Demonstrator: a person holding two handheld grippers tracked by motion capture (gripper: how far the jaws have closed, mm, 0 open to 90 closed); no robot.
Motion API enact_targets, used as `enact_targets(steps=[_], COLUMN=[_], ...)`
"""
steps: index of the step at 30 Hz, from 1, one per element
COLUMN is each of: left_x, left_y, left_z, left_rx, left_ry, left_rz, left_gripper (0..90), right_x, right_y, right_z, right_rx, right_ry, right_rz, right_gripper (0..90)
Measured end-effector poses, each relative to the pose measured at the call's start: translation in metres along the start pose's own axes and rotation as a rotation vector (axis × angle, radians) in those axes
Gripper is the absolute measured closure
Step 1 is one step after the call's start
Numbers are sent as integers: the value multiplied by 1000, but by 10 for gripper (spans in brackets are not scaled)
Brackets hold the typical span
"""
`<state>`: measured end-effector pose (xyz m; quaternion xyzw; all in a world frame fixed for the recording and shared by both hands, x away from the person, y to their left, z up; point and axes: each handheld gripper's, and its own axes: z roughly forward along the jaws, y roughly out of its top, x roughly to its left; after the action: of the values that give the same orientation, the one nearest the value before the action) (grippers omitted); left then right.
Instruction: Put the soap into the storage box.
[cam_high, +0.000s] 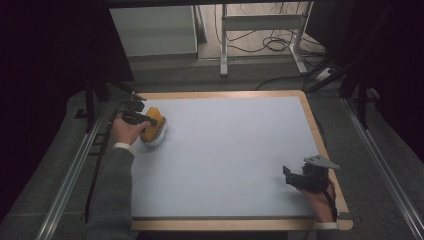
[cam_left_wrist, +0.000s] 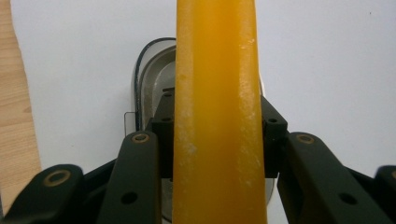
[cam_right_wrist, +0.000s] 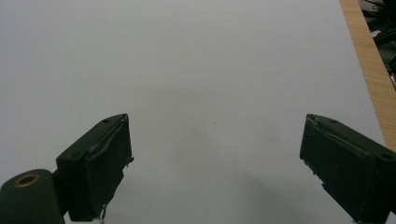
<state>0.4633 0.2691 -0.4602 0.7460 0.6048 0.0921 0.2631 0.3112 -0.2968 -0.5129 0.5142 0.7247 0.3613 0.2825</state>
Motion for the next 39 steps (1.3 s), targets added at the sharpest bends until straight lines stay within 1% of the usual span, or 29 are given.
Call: enact_targets(steps=[3, 4, 5, 6, 7, 8, 9, 10, 11, 12, 13, 17, 18, 19, 20, 21, 22, 23, 25, 26, 27, 29, 30, 31, 33, 35, 37, 38, 39], left_x=[-1, -1, -1, -1, 0, 0, -2, -2, -3, -4, -5, -8, -9, -11, -11, -14, -15, -17, -20, -22, -22, -24, -26, -26, -30, -32, -37, -37, -38], left_y=[0, 0, 0, 0, 0, 0, 0, 0, -1, -2, -3, -7, -8, -11, -11, -15, -18, -21, -28, -31, -31, -38, -46, -46, -55, -63, -76, -76, -80], left_z=[2, 2, 1, 1, -4, -4, -10, -10, -13, -17, -20, -34, -38, -45, -45, -53, -56, -58, -59, -60, -60, -59, -58, -58, -55, -52, -45, -45, -42], left_rx=[2, -2, -15, -15, -39, -39, -53, -53, -65, -76, -85, -114, -122, -135, -135, -165, -178, -182, -189, -190, -190, -192, -191, -191, -203, -199, -190, -190, -186], left_ry=[6, 9, 6, 6, -3, -3, 8, 8, 13, 25, 34, 50, 44, 35, 35, 19, -4, -35, -71, -81, -81, -100, -122, -122, -120, -135, -151, -151, -158], left_rz=[1, 3, -7, -7, -21, -21, -10, -10, -5, -2, 3, 43, 45, 62, 62, 75, 81, 87, 106, 113, 113, 129, 144, 144, 174, 185, 206, 206, 212], left_gripper=[606, 604, 590, 543, 507, 476, 444, 417, 391, 391, 344, 321, 319, 311, 310, 317, 320, 318, 314, 314, 314, 312, 311, 309, 312, 313, 304, 302, 298], right_x=[0, 0, 0, 0, 0, 0, 0, 0, 0, 0, 1, 2, 2, 2, 2, 2, 2, 2, 2, 3, 3, 3, 3, 3, 4, 4, 4, 4, 4], right_y=[0, 0, 0, 0, 0, 0, 0, 0, 0, 0, 0, 0, 0, 0, 0, 0, 0, 0, 0, 0, 0, 0, 0, 0, 0, 0, 0, 0, 0], right_z=[0, 0, 0, 0, 0, 0, 0, 0, 0, 0, 0, 0, 0, 0, 0, 1, 1, 1, 0, 0, 0, 1, 1, 1, 1, 1, 1, 1, 1], right_rx=[0, 0, 0, 0, 0, 0, -1, -1, -1, -1, 1, 1, 1, 1, 1, 1, 2, 2, 1, 1, 1, 3, 4, 4, 5, 5, 5, 5, 4], right_ry=[0, 1, 0, 0, 1, 1, 1, 2, 3, 3, 6, 5, 5, 4, 4, 3, 2, 3, 2, 3, 3, 5, 7, 7, 8, 8, 8, 8, 8], right_rz=[0, 0, 0, 0, -1, -1, -1, -1, -2, -2, -6, -10, -10, -10, -10, -12, -13, -13, -13, -13, -13, -12, -16, -16, -19, -19, -19, -19, -19], right_gripper=[89, 89, 89, 89, 89, 89, 89, 89, 89, 89, 89, 89, 89, 89, 89, 89, 89, 89, 89, 89, 89, 89, 89, 89, 89, 89, 89, 89, 89])
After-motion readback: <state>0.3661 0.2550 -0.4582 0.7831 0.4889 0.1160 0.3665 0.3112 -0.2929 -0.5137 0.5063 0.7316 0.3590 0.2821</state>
